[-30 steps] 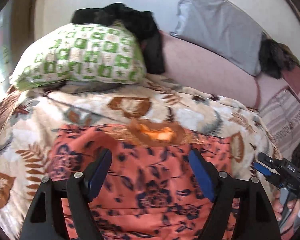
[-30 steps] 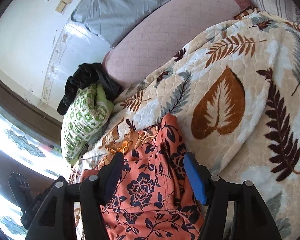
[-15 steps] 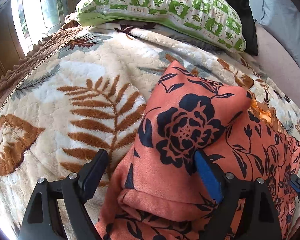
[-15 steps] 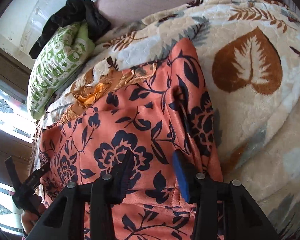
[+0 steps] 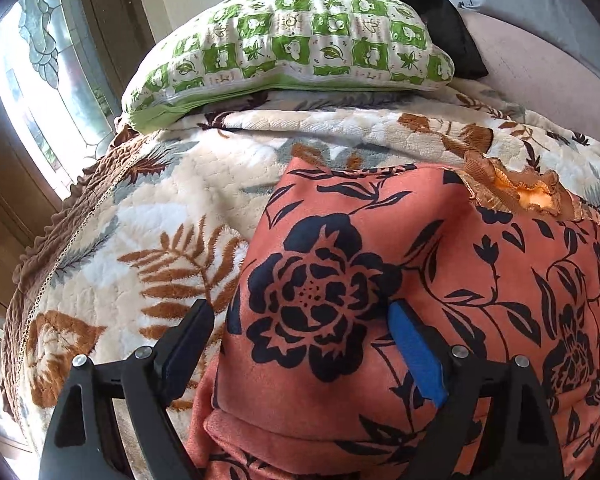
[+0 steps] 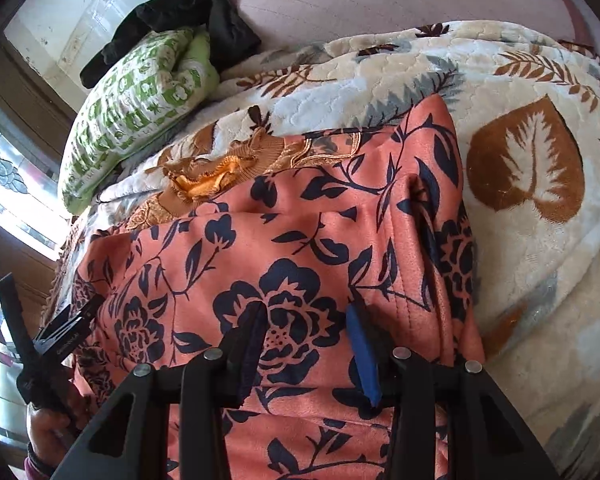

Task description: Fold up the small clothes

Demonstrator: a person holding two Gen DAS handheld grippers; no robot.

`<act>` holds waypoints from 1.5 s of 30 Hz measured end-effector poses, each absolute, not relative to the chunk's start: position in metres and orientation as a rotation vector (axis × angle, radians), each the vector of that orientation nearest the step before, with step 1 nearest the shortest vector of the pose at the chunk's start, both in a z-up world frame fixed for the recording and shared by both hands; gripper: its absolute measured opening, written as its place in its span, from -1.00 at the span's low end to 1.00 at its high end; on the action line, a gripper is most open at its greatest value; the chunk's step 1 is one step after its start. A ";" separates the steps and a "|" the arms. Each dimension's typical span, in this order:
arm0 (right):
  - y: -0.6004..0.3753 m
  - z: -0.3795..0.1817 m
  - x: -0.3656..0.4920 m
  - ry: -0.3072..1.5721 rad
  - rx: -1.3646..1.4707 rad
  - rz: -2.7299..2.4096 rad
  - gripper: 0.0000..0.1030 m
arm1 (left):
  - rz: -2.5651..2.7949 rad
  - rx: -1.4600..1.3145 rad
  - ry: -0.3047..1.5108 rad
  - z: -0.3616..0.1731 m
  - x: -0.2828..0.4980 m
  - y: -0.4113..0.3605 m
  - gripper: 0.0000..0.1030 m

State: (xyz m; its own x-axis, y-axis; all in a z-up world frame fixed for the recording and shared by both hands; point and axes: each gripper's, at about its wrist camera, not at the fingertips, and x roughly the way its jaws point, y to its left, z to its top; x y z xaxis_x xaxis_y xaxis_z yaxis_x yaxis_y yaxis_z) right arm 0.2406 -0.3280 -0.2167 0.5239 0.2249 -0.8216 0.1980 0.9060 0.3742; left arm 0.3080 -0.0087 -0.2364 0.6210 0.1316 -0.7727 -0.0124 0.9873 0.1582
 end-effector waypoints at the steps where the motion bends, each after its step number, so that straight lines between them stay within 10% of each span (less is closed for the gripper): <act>1: -0.329 -0.216 0.239 1.021 0.465 0.016 -0.12 | 0.084 0.146 0.897 -0.236 0.308 -0.009 0.73; 28: -0.326 -0.217 0.236 1.009 0.425 -0.033 -0.02 | 0.039 -0.076 0.991 -0.254 0.312 0.021 1.00; 45: -0.291 -0.177 0.104 0.824 0.343 -0.046 -0.02 | -0.004 0.100 0.839 -0.144 0.096 0.013 1.00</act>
State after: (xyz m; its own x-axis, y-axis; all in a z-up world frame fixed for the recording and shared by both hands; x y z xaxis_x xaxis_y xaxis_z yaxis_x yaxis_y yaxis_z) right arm 0.1044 -0.2905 -0.1772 0.6812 0.0918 -0.7263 0.1725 0.9441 0.2811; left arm 0.0958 0.0127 -0.1436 0.6682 0.0359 -0.7431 0.0434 0.9953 0.0871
